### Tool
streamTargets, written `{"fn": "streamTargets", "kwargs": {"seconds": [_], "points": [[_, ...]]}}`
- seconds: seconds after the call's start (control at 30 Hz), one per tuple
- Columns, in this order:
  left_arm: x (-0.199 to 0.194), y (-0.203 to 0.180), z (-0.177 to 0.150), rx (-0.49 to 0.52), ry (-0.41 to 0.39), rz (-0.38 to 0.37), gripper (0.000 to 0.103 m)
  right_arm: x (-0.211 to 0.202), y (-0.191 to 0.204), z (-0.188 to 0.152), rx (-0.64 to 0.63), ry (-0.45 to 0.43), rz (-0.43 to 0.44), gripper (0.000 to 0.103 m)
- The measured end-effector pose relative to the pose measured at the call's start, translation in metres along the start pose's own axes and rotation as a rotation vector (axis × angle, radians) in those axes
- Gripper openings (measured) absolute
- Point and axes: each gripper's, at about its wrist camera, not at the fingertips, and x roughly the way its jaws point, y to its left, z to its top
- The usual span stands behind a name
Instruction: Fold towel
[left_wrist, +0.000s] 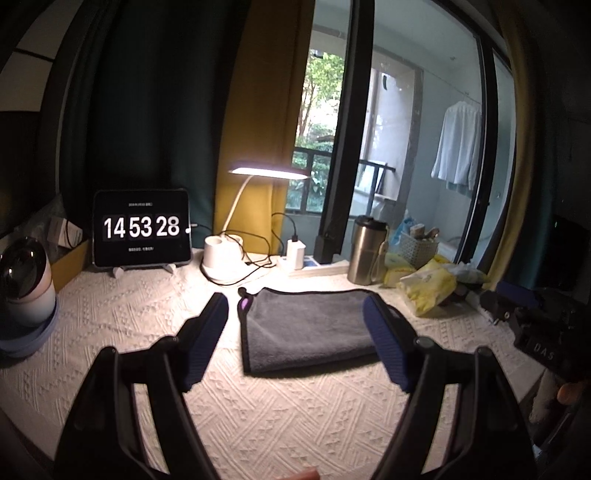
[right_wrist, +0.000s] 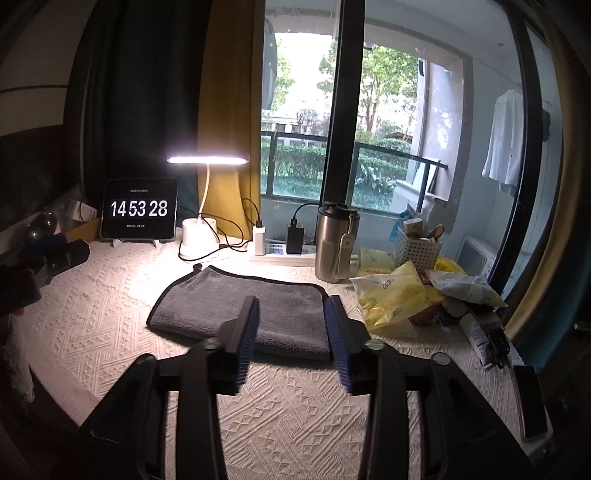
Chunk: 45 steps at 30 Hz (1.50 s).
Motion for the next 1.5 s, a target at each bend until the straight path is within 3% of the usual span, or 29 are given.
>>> {"fn": "streamTargets", "kwargs": {"seconds": [0.2,0.37,0.5,0.63,0.83,1.5], "points": [[-0.024,-0.01,-0.011,0.037,-0.074,-0.013,0.077,-0.03,0.001,-0.012,0.053,-0.096,-0.023,0.048],[-0.04,-0.012,-0.015,0.041,-0.116,-0.033,0.077,-0.058,0.005,-0.025,0.09,-0.169,-0.041,0.057],[-0.051,-0.014,-0.015,0.045,-0.164,-0.028,0.087,-0.069,0.01,-0.031,0.08,-0.198,-0.073,0.057],[-0.058,-0.014,-0.015,0.044,-0.202,-0.01,0.09,-0.074,0.015,-0.033,0.054,-0.214,-0.091,0.057],[-0.056,-0.011,-0.015,0.037,-0.195,0.023,0.091,-0.068,0.018,-0.032,0.04,-0.192,-0.077,0.058],[-0.057,-0.012,-0.019,0.047,-0.153,0.013,0.091,-0.065,0.021,-0.033,0.042,-0.168,-0.069,0.058]]}}
